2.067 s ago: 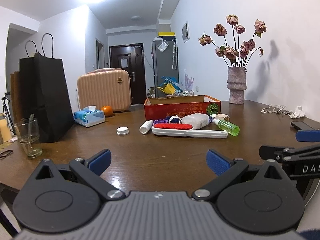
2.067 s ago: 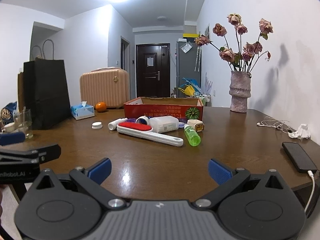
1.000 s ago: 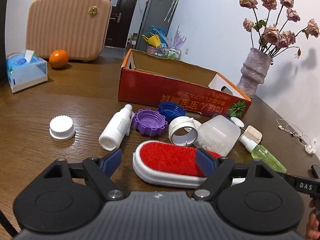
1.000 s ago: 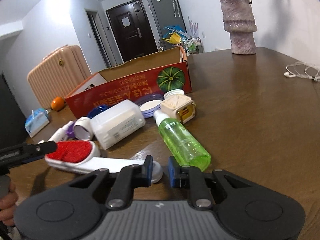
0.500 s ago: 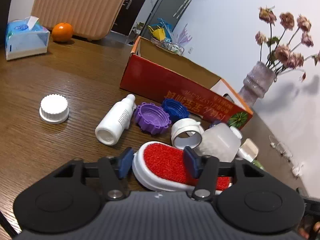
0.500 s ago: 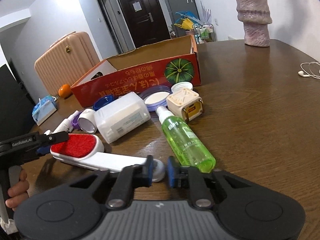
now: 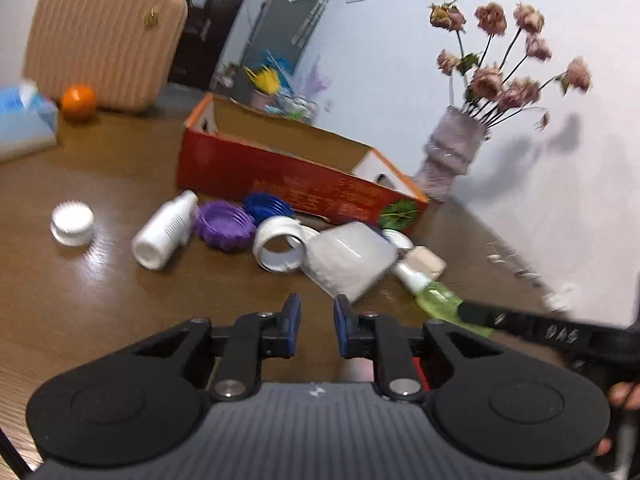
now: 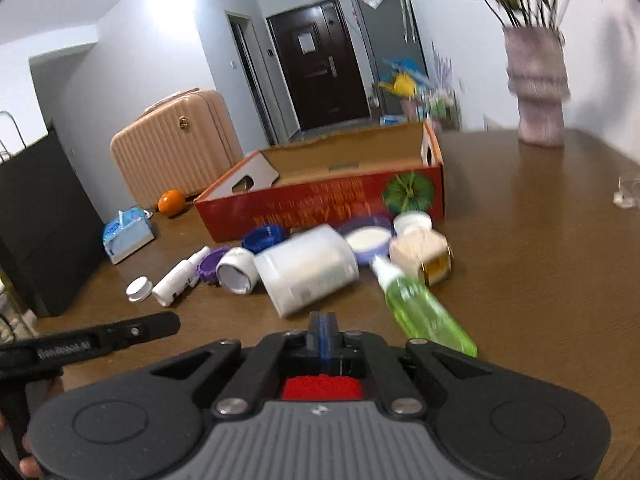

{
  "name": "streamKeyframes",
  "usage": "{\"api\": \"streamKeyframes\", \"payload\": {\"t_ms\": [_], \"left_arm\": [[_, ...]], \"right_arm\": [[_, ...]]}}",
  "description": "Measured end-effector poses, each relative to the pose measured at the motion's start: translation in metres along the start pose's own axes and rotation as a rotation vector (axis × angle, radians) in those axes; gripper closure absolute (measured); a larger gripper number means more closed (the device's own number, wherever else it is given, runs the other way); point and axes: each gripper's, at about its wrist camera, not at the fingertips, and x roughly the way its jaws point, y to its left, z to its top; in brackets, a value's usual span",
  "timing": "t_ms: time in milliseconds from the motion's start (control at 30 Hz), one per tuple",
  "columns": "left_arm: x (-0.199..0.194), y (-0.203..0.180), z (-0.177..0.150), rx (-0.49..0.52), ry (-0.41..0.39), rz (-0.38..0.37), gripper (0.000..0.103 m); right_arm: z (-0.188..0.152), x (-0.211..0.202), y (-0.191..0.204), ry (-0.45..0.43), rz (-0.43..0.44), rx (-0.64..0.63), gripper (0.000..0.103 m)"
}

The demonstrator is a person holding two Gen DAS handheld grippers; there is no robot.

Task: Organize rigid objects
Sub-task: 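Carry the lint brush with the left tool into the cardboard box and release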

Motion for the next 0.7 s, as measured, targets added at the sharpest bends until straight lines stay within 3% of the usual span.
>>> {"api": "streamKeyframes", "payload": {"t_ms": [100, 167, 233, 300, 367, 567, 700], "left_arm": [[-0.004, 0.006, -0.002, -0.018, 0.002, 0.004, 0.076], [-0.009, 0.012, -0.003, -0.013, 0.002, 0.014, 0.058], [-0.011, 0.015, -0.003, 0.0, 0.024, 0.009, 0.046], [-0.011, 0.012, -0.006, 0.02, 0.039, -0.011, 0.036], [-0.007, 0.008, -0.008, 0.039, 0.06, -0.036, 0.028], [0.012, -0.01, -0.018, -0.044, 0.191, -0.14, 0.026], [0.016, -0.032, -0.03, -0.075, 0.227, -0.204, 0.026]], "right_arm": [[0.007, -0.005, -0.005, -0.013, -0.042, 0.008, 0.095], [0.009, -0.017, -0.016, -0.026, -0.07, 0.018, 0.089], [0.008, -0.036, -0.032, -0.022, -0.095, 0.043, 0.068], [0.0, -0.055, -0.05, -0.017, -0.112, 0.079, 0.055], [-0.012, -0.067, -0.069, 0.01, -0.122, 0.125, 0.055], [-0.034, -0.08, -0.1, 0.054, -0.185, 0.129, 0.058], [-0.031, -0.08, -0.123, 0.077, -0.23, 0.122, 0.074]]}}
